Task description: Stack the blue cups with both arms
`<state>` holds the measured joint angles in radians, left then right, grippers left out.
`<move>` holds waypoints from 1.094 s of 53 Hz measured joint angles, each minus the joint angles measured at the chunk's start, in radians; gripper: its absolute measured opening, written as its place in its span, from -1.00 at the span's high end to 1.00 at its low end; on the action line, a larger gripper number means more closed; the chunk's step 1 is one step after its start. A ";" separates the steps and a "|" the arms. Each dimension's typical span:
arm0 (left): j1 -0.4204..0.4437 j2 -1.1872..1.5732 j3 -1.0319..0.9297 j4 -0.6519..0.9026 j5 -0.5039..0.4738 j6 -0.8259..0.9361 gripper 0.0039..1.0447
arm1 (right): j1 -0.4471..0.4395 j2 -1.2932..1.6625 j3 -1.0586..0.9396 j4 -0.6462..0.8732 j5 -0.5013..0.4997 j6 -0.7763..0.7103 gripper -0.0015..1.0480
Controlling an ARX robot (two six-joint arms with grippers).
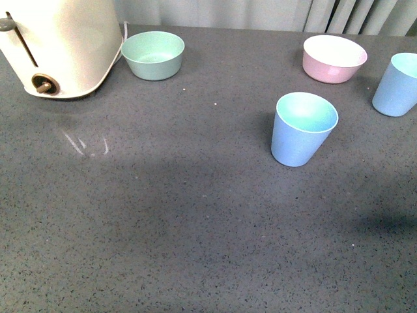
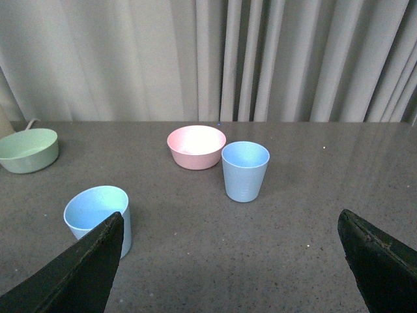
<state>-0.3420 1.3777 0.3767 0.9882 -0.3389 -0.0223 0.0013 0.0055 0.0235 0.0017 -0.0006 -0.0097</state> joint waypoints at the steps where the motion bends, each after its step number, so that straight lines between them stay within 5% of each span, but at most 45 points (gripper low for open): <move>1: 0.005 -0.008 -0.009 0.000 0.005 0.000 0.85 | 0.000 0.000 0.000 0.000 0.000 0.000 -0.83; 3: 0.027 -0.048 -0.048 0.000 0.031 0.001 0.98 | 0.000 0.000 0.000 0.000 0.000 0.000 -0.83; 29: 0.205 -0.381 -0.303 -0.067 0.209 0.011 0.97 | 0.000 0.000 0.000 0.000 0.000 0.000 -0.83; 58: 0.337 -0.740 -0.361 -0.369 0.338 0.012 0.97 | 0.000 0.000 0.000 0.000 0.000 0.000 -0.83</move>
<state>-0.0051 0.6376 0.0158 0.6197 -0.0013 -0.0105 0.0013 0.0055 0.0235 0.0017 -0.0006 -0.0097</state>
